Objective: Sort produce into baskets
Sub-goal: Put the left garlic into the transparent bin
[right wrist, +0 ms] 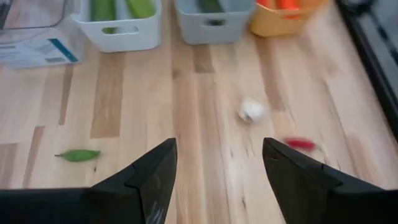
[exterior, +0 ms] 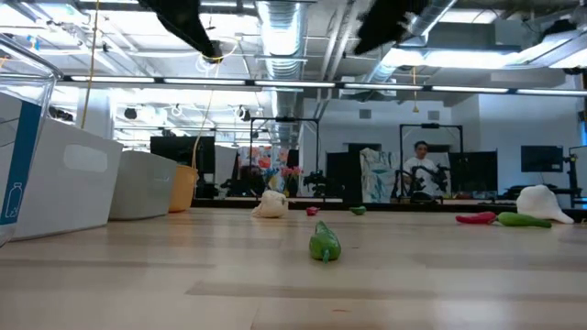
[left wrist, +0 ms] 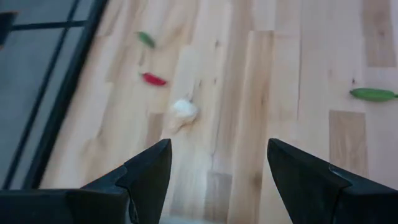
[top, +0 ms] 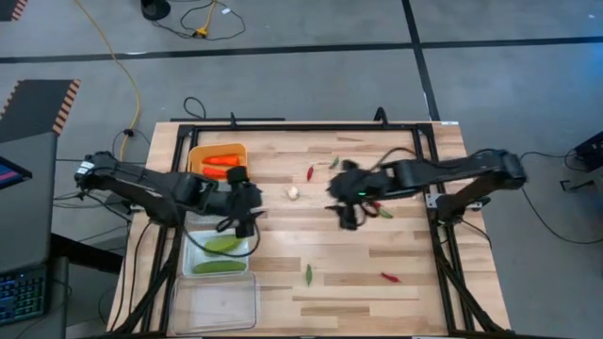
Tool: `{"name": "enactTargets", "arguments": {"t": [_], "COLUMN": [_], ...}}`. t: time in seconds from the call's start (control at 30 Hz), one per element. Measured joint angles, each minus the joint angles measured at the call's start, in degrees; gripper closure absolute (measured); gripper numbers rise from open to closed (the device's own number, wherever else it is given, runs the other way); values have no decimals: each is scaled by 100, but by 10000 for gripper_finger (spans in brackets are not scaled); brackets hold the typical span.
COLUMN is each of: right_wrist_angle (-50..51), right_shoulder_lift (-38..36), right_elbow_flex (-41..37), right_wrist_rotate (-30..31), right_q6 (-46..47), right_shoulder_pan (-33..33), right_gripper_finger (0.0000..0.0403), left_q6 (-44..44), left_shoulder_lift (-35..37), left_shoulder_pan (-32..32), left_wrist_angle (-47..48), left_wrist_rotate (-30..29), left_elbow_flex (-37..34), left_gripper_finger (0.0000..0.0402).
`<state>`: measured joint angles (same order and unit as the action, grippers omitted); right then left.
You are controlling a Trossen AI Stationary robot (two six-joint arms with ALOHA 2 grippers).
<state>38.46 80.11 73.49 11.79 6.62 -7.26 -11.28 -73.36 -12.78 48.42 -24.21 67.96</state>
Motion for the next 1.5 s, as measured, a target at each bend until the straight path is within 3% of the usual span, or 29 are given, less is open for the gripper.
{"name": "enactTargets", "arguments": {"t": [0.23,0.47,0.87,1.23,1.5], "right_wrist_angle": [-173,-446,-508,-505,-503], "right_shoulder_lift": [-1556,-2228,-1985,-1441,-1446], "right_elbow_flex": [-1398,-1985,-2133,-2133,-2133], "right_wrist_rotate": [531,662,639,638,634], "right_q6": [705,703,700,689,685], "right_shoulder_pan": [4,71,111,111,113], "right_gripper_finger": [138,138,138,138,138], "left_q6": [758,1250,1120,856,828], "left_shoulder_lift": [-204,-1071,-2544,-2815,-3016], "left_shoulder_pan": [1028,1710,2419,2464,2438], "left_wrist_angle": [-1687,-2753,-3349,-3645,-3661], "left_wrist_rotate": [849,1415,1652,1944,1942], "left_elbow_flex": [-685,-795,-787,-778,-774], "left_gripper_finger": [150,150,150,150,150]}}
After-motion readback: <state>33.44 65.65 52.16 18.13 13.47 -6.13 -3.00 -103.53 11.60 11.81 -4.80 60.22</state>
